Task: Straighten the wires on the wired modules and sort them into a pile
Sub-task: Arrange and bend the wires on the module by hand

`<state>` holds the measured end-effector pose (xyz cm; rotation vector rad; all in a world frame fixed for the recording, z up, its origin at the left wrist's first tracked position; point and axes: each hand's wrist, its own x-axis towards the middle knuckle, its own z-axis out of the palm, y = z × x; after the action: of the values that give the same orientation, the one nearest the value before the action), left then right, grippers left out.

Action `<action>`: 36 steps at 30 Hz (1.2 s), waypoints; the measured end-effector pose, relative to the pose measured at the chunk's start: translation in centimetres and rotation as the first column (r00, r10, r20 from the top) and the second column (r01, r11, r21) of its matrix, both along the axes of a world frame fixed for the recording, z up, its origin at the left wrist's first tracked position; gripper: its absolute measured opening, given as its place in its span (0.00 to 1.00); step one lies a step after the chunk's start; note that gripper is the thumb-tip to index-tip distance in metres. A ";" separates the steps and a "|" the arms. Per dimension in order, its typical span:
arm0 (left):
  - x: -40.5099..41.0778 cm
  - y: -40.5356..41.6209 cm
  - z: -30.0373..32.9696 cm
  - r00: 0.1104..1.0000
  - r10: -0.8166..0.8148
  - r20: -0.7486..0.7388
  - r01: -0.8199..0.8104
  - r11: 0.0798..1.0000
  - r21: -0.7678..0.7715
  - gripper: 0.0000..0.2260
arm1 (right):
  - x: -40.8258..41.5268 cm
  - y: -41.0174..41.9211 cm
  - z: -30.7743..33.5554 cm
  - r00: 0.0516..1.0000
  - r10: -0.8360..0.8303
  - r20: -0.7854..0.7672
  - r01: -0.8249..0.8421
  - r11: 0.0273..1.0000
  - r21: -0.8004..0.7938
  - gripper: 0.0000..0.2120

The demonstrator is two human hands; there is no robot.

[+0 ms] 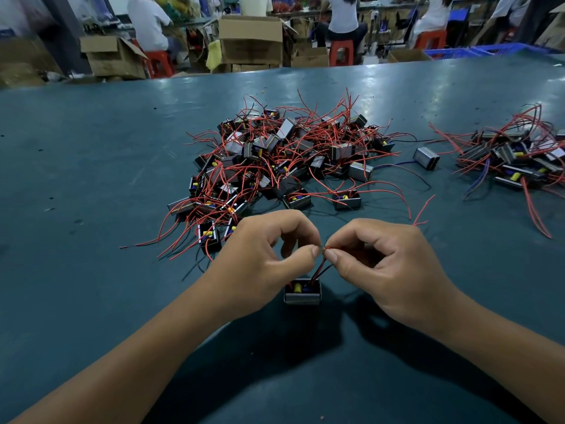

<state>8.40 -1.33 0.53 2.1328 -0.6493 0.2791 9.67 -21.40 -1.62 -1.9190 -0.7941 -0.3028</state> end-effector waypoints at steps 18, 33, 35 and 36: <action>0.1 0.1 0.3 0.980 0.002 -0.199 -0.001 1.000 0.003 0.07 | -0.2 0.1 0.0 0.999 0.012 -0.043 -0.011 1.000 0.021 0.04; 0.0 -0.4 0.4 0.913 -0.046 -0.405 -0.019 0.988 -0.154 0.09 | -0.5 0.2 0.3 1.000 0.013 0.013 -0.013 1.000 -0.019 0.03; -0.1 0.1 0.3 0.988 -0.003 -0.157 0.001 1.000 -0.011 0.06 | -0.4 0.1 0.3 1.000 0.004 -0.006 -0.004 1.000 -0.005 0.04; -0.1 0.4 0.4 0.999 0.011 0.050 -0.017 0.994 0.109 0.05 | -0.3 0.0 0.3 1.000 0.005 -0.021 -0.005 1.000 0.001 0.04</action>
<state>8.26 -0.93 0.90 2.2420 -0.6926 0.3115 9.34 -21.35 -1.36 -1.9158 -0.7848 -0.2800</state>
